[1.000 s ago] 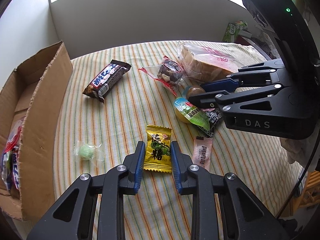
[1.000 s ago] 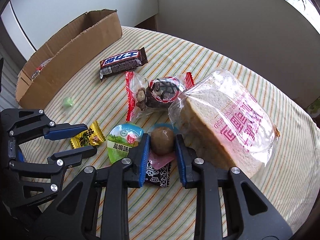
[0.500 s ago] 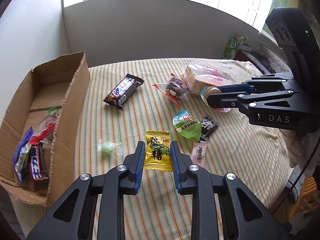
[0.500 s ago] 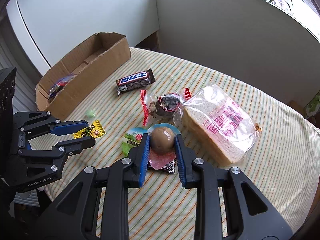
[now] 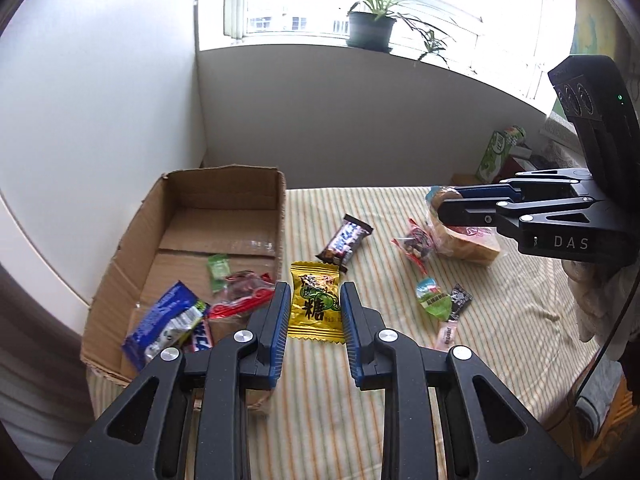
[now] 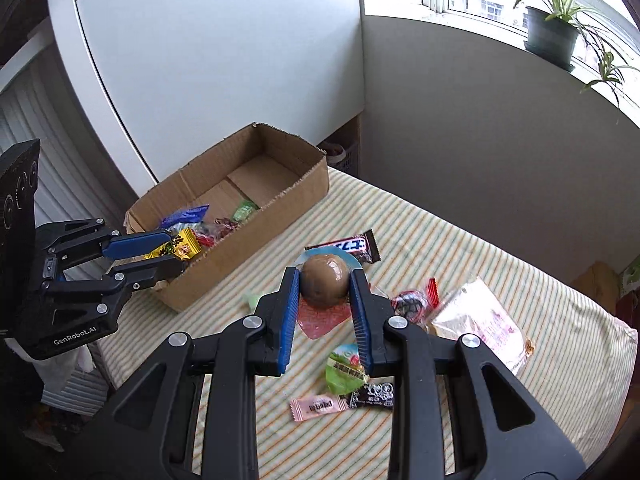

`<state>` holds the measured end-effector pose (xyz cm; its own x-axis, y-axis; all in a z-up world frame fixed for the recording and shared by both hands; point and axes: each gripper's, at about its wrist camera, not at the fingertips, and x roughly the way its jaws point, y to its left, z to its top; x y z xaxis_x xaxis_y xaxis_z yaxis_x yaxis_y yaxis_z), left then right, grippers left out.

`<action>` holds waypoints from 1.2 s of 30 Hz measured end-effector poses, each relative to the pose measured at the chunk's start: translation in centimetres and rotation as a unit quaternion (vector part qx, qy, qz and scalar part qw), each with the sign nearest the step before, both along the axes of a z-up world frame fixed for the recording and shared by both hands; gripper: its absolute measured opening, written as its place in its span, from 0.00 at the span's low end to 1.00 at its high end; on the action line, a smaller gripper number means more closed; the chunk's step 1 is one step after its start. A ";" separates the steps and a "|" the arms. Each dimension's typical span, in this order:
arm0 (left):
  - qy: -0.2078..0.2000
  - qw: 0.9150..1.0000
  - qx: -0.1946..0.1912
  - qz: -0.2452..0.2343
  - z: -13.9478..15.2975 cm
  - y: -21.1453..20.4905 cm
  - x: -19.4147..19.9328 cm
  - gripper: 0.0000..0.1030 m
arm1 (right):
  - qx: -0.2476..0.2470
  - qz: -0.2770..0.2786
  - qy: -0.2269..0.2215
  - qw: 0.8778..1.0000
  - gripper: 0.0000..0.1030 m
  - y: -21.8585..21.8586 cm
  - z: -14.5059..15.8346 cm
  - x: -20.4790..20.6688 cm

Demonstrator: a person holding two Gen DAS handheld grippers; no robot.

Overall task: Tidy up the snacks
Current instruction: 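Drop both snacks into the cardboard box by opening both tools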

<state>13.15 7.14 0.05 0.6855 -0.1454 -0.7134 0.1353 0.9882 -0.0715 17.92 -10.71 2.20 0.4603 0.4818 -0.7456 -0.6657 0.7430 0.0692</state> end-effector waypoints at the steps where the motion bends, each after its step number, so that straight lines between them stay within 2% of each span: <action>1: -0.001 1.000 0.000 0.007 0.1 0.6 0.1 0.23 | 0.001 0.004 -0.001 1.000 0.25 0.7 0.2 0.2; 7: -0.002 0.999 0.000 0.041 0.2 3.7 1.1 0.23 | -0.006 0.024 -0.003 1.000 0.25 5.2 0.7 1.6; 16: 0.001 0.998 -0.005 0.069 -0.5 6.8 2.5 0.23 | -0.020 0.055 0.012 0.998 0.26 11.3 -0.4 3.1; 24: 0.011 0.996 -0.007 0.083 -1.4 8.5 3.6 0.23 | -0.031 0.070 0.019 0.997 0.26 13.9 -1.8 4.0; 25: 0.012 0.996 -0.007 0.085 -1.5 8.6 3.7 0.23 | -0.031 0.072 0.019 0.997 0.33 14.0 -1.9 4.0; 26: 0.013 0.996 -0.008 0.087 -1.6 8.7 3.7 0.23 | -0.030 0.071 0.016 0.997 0.47 14.2 -1.9 4.0; 28: 0.014 0.996 -0.008 0.091 -1.6 8.8 3.7 0.26 | -0.024 0.066 0.008 0.997 0.66 14.1 -1.7 4.1; 32: 0.013 0.995 -0.007 0.101 -1.7 9.1 3.6 0.57 | -0.017 0.060 0.008 0.998 0.70 13.5 -1.2 4.2; 33: 0.013 0.995 -0.008 0.102 -1.8 9.1 3.5 0.57 | -0.016 0.059 0.008 0.998 0.72 13.3 -1.1 4.3; 35: 0.012 0.995 -0.010 0.101 -1.7 9.1 3.4 0.57 | -0.012 0.057 0.004 0.998 0.84 12.7 -0.8 4.2; 36: 0.013 0.995 -0.010 0.099 -1.6 9.1 3.3 0.57 | -0.009 0.054 0.001 0.998 0.85 12.4 -0.6 4.1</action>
